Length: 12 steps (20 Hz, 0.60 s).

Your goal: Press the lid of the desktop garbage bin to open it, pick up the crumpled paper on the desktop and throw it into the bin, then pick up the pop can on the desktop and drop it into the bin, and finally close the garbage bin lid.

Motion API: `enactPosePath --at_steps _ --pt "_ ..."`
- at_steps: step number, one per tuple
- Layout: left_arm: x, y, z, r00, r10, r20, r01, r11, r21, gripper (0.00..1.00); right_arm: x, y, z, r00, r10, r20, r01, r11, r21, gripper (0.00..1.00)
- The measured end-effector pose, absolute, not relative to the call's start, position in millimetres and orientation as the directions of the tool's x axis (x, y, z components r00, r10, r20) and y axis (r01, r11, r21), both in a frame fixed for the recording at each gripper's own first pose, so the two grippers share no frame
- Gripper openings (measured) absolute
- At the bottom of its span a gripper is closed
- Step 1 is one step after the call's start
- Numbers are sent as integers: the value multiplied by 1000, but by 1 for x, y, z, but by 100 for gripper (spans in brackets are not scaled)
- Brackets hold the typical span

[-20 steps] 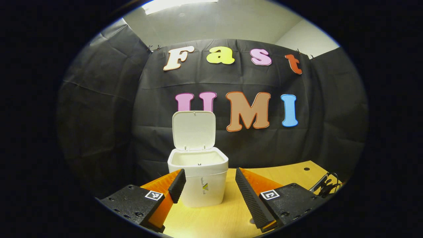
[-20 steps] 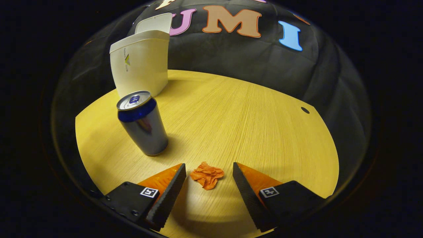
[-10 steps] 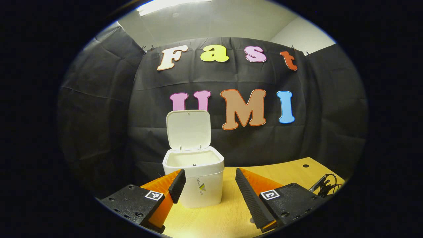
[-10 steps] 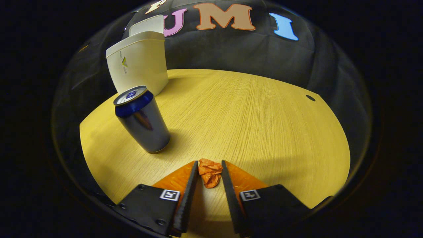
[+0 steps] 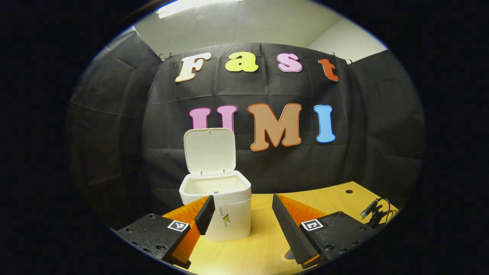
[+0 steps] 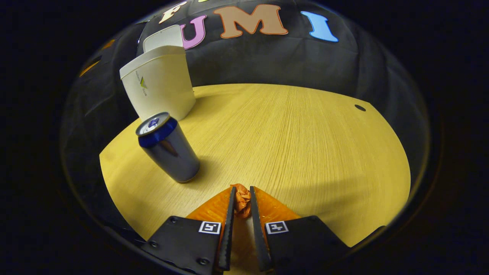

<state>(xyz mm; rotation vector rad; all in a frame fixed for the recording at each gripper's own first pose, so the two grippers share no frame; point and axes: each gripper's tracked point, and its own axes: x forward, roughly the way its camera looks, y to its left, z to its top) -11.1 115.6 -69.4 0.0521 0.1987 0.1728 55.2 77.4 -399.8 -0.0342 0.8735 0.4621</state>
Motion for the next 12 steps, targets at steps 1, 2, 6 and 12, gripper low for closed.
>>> enactPosePath --at_steps 1,2,6,12 --pt "-10 114 -70 966 171 -192 -161 985 66 90 64 79 -384 578 385 -719 -409 899 153 28" --pt "-10 112 -71 967 165 -194 -156 986 63 90 70 81 -367 603 394 -693 -415 897 149 29" --pt "-7 107 -73 970 145 -195 -138 989 47 92 102 98 -283 700 457 -549 -445 880 165 28" --pt "-5 111 -75 972 134 -192 -132 991 24 91 139 133 -149 773 545 -323 -518 838 175 28"
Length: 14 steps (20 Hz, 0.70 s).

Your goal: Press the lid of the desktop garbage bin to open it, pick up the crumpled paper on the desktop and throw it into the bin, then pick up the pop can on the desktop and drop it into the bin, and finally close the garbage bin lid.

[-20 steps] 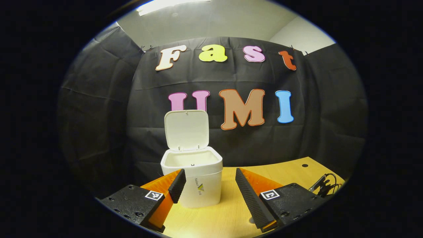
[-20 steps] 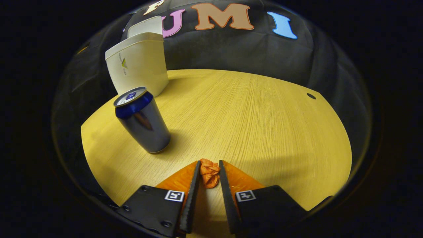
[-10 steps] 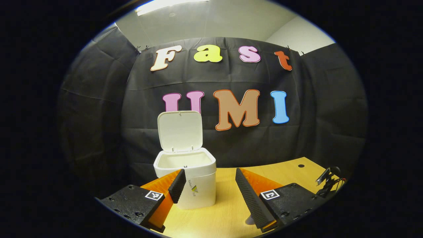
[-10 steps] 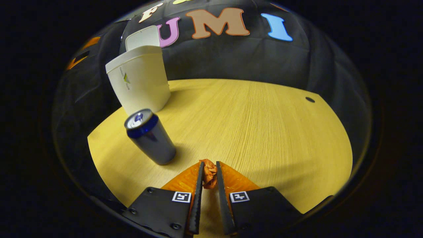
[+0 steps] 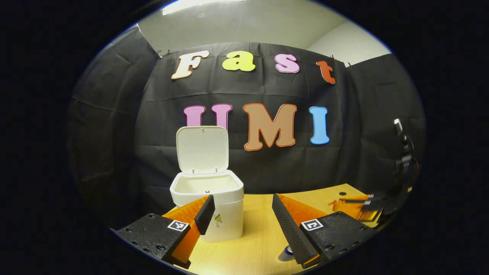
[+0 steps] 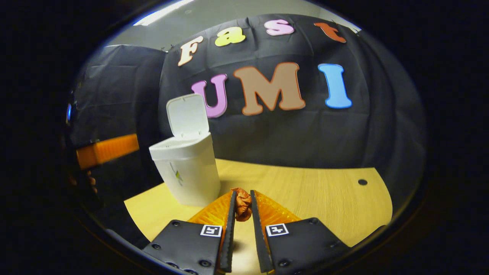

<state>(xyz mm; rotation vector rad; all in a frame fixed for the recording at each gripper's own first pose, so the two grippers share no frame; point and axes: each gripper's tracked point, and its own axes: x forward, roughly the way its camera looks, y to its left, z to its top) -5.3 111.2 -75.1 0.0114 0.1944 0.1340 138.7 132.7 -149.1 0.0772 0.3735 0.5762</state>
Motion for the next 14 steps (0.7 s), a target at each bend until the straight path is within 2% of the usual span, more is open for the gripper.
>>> enactPosePath --at_steps 7,14 --pt "-6 144 -80 968 160 -191 -162 987 7 91 175 197 -56 767 624 -152 -611 782 123 29" --pt "0 186 -95 962 170 -212 -178 984 -20 91 206 289 -34 716 686 -129 -680 727 95 27"
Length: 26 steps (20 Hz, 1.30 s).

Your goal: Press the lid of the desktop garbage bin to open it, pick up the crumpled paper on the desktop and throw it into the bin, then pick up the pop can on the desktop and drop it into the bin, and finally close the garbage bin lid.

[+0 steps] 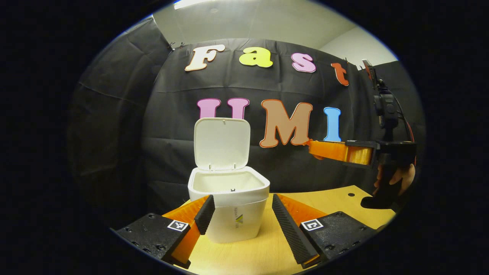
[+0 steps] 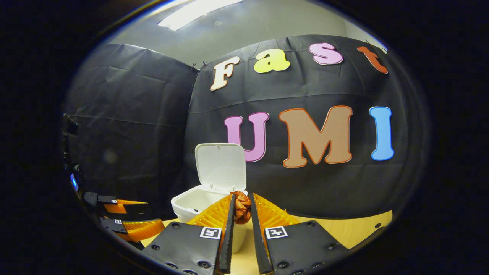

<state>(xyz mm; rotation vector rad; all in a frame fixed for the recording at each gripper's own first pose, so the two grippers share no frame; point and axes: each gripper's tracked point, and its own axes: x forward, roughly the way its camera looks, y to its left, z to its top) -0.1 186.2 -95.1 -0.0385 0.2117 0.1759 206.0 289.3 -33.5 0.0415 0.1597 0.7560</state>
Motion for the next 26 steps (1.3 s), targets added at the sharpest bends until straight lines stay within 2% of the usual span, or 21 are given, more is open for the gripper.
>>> enactPosePath --at_steps 12,14,17,18,19,26 --pt "4 250 -122 950 174 -258 -195 979 -56 92 242 407 -101 661 691 -293 -699 709 94 28" --pt "2 252 -125 948 173 -266 -196 979 -61 92 238 412 -110 654 689 -312 -701 707 92 47" --pt "2 249 -126 949 168 -268 -191 980 -60 92 236 413 -109 649 695 -310 -704 703 101 85" --pt "3 245 -126 950 162 -266 -184 981 -61 92 236 410 -105 659 690 -299 -699 709 98 89" --pt "4 240 -125 952 155 -264 -176 982 -61 92 237 403 -97 671 687 -280 -693 715 93 98" --pt "16 191 -121 966 81 -246 -102 992 -73 92 238 320 -54 787 598 -155 -599 800 41 98"
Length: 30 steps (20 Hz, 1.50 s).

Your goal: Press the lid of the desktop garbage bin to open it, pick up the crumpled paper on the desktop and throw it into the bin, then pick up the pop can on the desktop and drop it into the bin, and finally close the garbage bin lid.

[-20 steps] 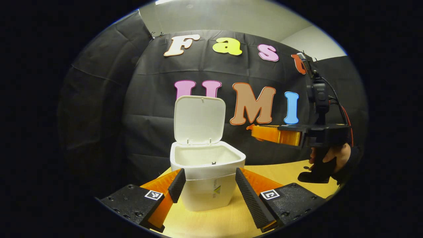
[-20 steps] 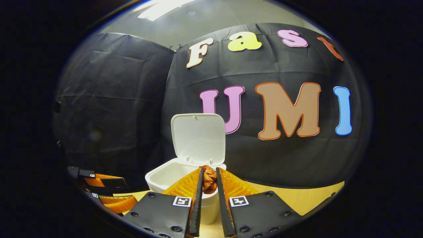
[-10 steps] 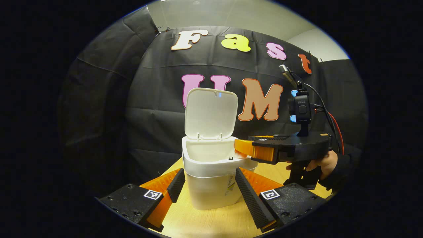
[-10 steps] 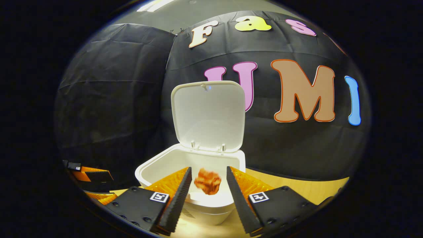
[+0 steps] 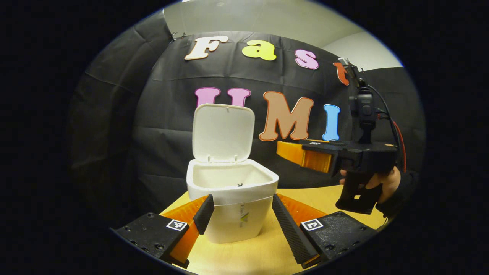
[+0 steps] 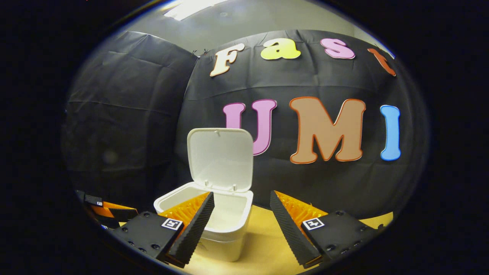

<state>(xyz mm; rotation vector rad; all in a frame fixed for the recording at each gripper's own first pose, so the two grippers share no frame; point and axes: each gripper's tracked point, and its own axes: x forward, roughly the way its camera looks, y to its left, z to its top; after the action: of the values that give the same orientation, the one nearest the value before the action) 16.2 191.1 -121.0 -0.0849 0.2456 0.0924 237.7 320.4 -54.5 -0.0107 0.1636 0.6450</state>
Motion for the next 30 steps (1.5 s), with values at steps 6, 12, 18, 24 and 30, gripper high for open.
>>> enactPosePath --at_steps 6,12,18,24,30 --pt "30 134 -119 972 -3 -236 -17 996 -85 92 220 224 -55 868 479 -134 -479 877 29 98" --pt "36 65 -141 954 -109 -278 85 992 -95 92 201 112 -67 937 317 -147 -316 948 31 100" --pt "32 3 -187 899 -183 -399 151 982 -110 92 176 18 -95 961 182 -210 -173 983 58 100" --pt "13 -23 -245 825 -193 -532 143 981 -134 93 150 -38 -128 953 105 -285 -92 994 60 98" --pt "1 -27 -286 776 -163 -609 105 986 -130 93 130 -57 -151 931 98 -352 -89 995 42 98"
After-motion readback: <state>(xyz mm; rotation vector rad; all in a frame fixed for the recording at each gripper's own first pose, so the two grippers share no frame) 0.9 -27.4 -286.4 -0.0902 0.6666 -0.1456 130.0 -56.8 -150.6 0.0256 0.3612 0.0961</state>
